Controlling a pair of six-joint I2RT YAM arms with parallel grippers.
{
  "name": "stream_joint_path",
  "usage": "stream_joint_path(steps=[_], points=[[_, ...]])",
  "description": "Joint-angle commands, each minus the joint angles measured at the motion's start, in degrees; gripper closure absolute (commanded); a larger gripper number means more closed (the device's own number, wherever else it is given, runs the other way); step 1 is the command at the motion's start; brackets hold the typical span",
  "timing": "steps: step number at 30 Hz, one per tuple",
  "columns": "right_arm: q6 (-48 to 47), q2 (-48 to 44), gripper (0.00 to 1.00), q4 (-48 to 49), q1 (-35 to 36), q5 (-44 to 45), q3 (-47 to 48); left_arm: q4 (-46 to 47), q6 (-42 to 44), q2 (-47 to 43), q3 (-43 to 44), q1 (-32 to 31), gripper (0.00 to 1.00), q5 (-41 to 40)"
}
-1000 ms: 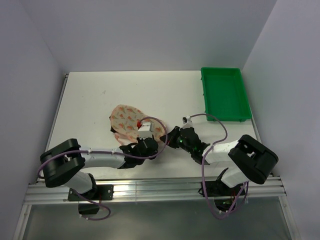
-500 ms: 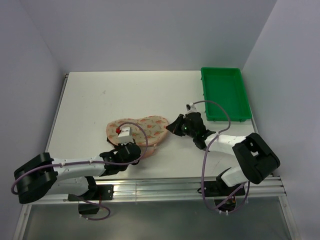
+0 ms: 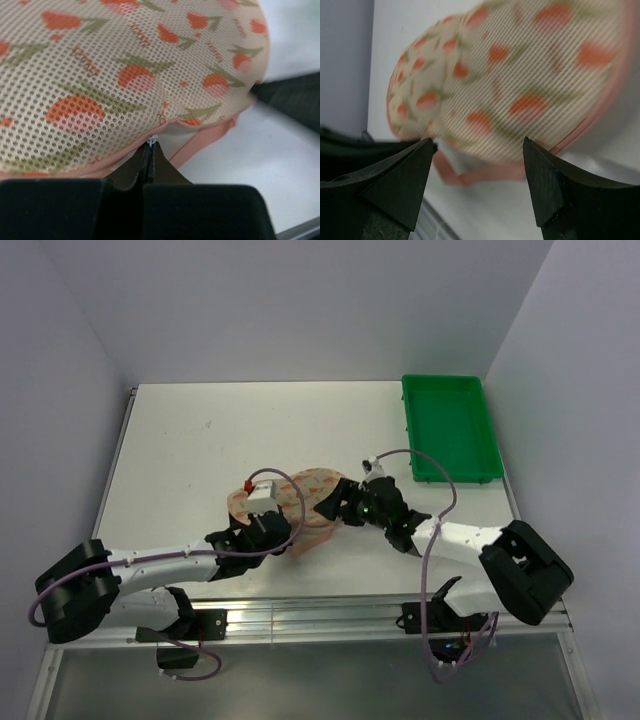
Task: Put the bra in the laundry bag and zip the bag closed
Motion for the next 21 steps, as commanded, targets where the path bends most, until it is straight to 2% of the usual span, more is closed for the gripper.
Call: stream_joint_path(steps=[1, 3, 7, 14, 17, 19, 21], points=[[6.75, -5.93, 0.20, 5.40, 6.03, 7.07, -5.21, 6.64, 3.15, 2.92, 4.59, 0.27, 1.00, 4.43], [11.05, -6.56, 0.20, 8.39, 9.55, 9.01, -7.40, 7.70, 3.24, 4.06, 5.30, 0.27, 1.00, 5.39], [17.91, -5.08, 0.20, 14.37, 10.96, 9.97, -9.70, 9.28, 3.07, 4.33, 5.30, 0.27, 1.00, 6.45], [20.12, 2.04, 0.20, 19.03, 10.79, 9.90, -5.67, 11.65, 2.89, 4.60, 3.28, 0.18, 1.00, 8.73], [21.52, 4.94, 0.27, 19.65, 10.61, 9.54, -4.17, 11.57, 3.68, 4.07, 2.75, 0.18, 1.00, 8.30], [22.23, 6.44, 0.42, 20.26, 10.44, 9.80, -3.82, 10.96, 3.86, 3.37, 2.23, 0.18, 1.00, 7.77], [22.58, 6.36, 0.63, 21.13, 10.26, 10.85, -4.69, 10.17, 3.95, 3.19, 1.35, 0.18, 1.00, 7.25]])
